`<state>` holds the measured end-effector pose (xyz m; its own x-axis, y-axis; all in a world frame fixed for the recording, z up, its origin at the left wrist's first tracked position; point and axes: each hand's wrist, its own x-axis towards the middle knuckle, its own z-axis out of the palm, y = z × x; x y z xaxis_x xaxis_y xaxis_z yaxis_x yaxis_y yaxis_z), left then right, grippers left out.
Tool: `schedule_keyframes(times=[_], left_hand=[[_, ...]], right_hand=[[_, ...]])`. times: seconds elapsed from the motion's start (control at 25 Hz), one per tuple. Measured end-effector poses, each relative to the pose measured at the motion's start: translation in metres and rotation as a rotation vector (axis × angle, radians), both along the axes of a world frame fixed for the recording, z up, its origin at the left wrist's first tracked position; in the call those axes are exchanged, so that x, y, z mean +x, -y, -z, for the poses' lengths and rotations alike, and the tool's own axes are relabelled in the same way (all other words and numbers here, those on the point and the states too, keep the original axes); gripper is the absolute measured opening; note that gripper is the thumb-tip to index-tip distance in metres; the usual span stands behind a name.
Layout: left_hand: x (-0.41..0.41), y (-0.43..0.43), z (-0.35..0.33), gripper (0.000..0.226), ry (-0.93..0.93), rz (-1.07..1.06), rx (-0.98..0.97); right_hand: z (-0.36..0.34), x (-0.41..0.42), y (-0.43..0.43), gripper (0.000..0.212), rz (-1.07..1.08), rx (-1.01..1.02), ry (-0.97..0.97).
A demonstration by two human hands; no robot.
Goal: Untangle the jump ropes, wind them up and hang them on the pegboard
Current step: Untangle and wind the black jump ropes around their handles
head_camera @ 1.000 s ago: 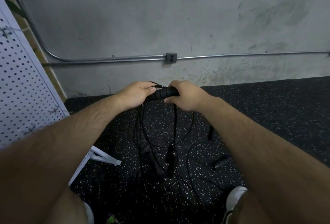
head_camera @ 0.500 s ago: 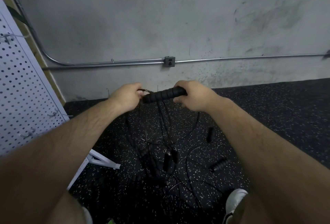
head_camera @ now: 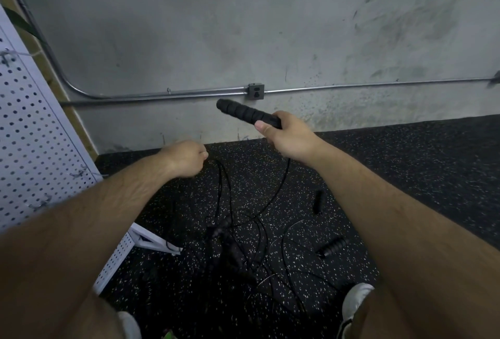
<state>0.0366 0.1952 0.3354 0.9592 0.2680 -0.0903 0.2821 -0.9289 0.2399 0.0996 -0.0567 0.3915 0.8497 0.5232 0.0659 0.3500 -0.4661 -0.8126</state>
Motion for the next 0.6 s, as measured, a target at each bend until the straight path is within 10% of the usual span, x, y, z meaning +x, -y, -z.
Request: schedule_keyframes(times=[0.2, 0.32, 0.4, 0.52, 0.6], left_hand=[[-0.014, 0.061, -0.012, 0.054, -0.092, 0.221, -0.810], [-0.025, 0.083, 0.009, 0.031, -0.323, 0.330, -0.704], [-0.026, 0.083, 0.009, 0.030, -0.252, 0.282, -0.644], [-0.014, 0.073, -0.013, 0.035, 0.142, 0.150, -0.664], [-0.003, 0.068, -0.024, 0.039, 0.304, 0.157, -0.676]], right_hand=[[-0.011, -0.007, -0.024, 0.025, 0.048, 0.648, -0.462], [-0.024, -0.005, -0.025, 0.045, 0.130, 0.904, -0.507], [-0.023, 0.000, -0.016, 0.050, 0.211, 0.652, -0.417], [-0.012, -0.002, -0.003, 0.037, 0.208, -0.411, -0.002], [-0.007, -0.014, -0.012, 0.035, 0.092, -0.447, 0.110]])
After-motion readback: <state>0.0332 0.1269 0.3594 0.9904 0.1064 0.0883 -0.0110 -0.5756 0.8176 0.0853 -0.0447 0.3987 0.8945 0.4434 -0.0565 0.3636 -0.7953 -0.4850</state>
